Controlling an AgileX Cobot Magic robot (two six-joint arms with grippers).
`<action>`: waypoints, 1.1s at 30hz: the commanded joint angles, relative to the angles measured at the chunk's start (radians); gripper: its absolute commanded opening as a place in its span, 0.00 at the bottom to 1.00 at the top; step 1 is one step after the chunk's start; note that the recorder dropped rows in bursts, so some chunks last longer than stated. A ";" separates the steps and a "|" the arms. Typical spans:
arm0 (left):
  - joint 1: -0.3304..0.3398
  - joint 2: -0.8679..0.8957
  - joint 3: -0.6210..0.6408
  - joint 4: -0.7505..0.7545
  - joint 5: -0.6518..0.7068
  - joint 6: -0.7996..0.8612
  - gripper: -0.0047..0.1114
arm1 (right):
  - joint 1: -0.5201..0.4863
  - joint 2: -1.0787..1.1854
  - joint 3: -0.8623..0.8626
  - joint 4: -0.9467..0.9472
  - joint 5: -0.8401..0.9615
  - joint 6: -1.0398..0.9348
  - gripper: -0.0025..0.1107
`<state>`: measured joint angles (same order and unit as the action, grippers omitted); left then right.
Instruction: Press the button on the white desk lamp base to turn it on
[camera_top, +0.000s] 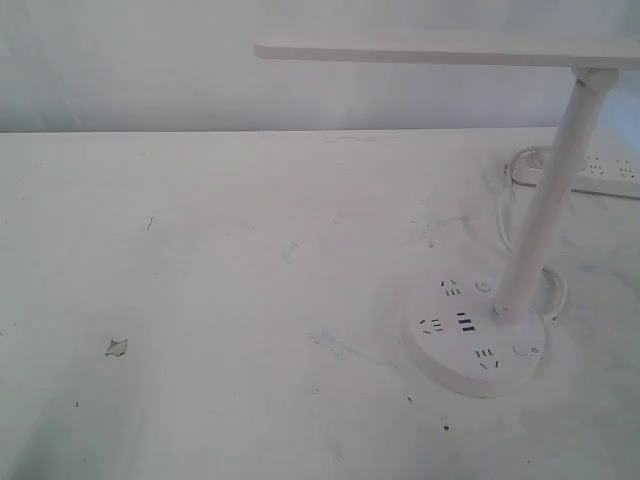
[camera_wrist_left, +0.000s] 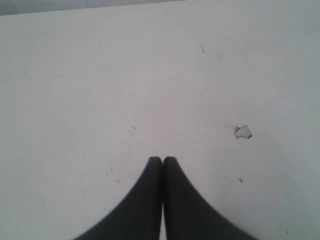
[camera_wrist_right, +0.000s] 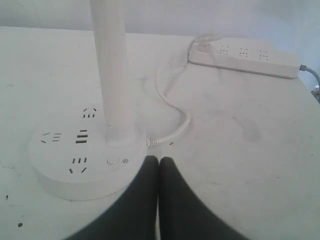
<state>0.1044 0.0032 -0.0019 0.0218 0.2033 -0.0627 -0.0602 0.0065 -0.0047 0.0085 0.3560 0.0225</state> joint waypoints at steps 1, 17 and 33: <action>-0.008 -0.003 0.002 0.000 -0.002 0.000 0.04 | -0.005 -0.006 0.005 -0.002 -0.017 0.001 0.02; -0.008 -0.003 0.002 0.000 -0.002 0.000 0.04 | -0.004 -0.006 0.005 -0.009 -0.045 0.001 0.02; -0.008 -0.003 0.002 0.000 -0.002 0.000 0.04 | -0.004 -0.006 0.005 -0.009 -0.660 0.000 0.02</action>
<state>0.1044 0.0032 -0.0019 0.0218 0.2033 -0.0627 -0.0602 0.0065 -0.0047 0.0000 -0.1898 0.0225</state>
